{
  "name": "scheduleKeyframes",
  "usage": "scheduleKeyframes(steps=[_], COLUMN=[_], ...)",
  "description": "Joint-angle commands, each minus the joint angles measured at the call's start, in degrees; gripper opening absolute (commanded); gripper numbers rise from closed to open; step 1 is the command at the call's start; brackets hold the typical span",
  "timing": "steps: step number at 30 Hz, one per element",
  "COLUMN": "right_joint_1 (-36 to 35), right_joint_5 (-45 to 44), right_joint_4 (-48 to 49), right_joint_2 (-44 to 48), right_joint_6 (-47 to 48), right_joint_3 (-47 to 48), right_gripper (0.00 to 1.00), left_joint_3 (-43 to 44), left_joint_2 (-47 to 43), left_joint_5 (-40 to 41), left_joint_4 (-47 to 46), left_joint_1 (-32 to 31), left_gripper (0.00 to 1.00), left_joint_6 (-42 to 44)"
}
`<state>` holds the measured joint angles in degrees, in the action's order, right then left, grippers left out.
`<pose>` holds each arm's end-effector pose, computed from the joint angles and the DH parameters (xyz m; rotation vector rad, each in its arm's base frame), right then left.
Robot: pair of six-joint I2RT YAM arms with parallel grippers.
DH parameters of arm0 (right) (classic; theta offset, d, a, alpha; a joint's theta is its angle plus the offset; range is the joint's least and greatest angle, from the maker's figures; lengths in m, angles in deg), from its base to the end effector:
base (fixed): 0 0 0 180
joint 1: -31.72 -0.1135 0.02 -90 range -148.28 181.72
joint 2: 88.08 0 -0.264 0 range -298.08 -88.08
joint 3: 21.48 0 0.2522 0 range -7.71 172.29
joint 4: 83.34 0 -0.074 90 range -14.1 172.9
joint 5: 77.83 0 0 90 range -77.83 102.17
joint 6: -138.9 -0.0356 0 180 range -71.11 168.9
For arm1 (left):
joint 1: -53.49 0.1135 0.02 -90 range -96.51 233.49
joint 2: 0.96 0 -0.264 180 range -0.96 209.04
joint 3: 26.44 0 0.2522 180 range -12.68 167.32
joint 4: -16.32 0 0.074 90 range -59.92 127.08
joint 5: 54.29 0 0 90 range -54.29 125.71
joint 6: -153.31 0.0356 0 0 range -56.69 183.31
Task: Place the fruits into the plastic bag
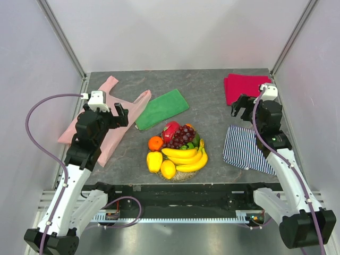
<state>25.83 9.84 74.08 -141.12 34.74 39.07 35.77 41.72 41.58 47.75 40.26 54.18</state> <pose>0.2161 0.0208 0.3289 0.1611 1.8315 0.2084 0.1670 -0.0355 0.3542 -0.0103 1.7813 -0.1904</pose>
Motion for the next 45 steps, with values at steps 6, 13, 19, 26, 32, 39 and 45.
scheduleKeyframes(steps=[6,13,19,26,32,39,45], right_joint_1=[-0.1,-0.1,-0.2,-0.1,-0.1,-0.1,-0.1], right_joint_5=[-1.5,-0.4,1.8,5.9,8.7,12.2,13.0], right_joint_4=[2.5,2.6,1.5,1.3,1.5,2.6,3.5], right_joint_2=[2.0,1.5,1.0,-0.2,-1.8,-3.6,-4.0], right_joint_6=[-1.0,-1.2,-2.2,-4.4,-5.4,-6.8,-7.4], right_joint_3=[0.5,0.5,1.9,3.2,3.5,3.1,2.4], right_gripper=[0.98,0.98,0.98,0.98,0.98,0.98,0.98], left_joint_3=[1.7,1.6,8.3,18.2,16.9,15.5,16.5], left_joint_2=[2.7,6.3,13.4,31.6,39.6,43.7,48.9], left_joint_5=[-2.9,-11.8,-8.9,4.7,8.4,1.2,2.0], left_joint_4=[-0.7,-2.0,0.0,7.8,8.5,8.2,9.5], left_joint_1=[0.3,0.3,-0.6,-5.7,-4.7,-1.4,-1.4], left_gripper=[0.99,0.99,0.96,0.94,0.93,0.89,0.85], left_joint_6=[0.0,2.5,5.9,13.1,14.0,13.9,14.1])
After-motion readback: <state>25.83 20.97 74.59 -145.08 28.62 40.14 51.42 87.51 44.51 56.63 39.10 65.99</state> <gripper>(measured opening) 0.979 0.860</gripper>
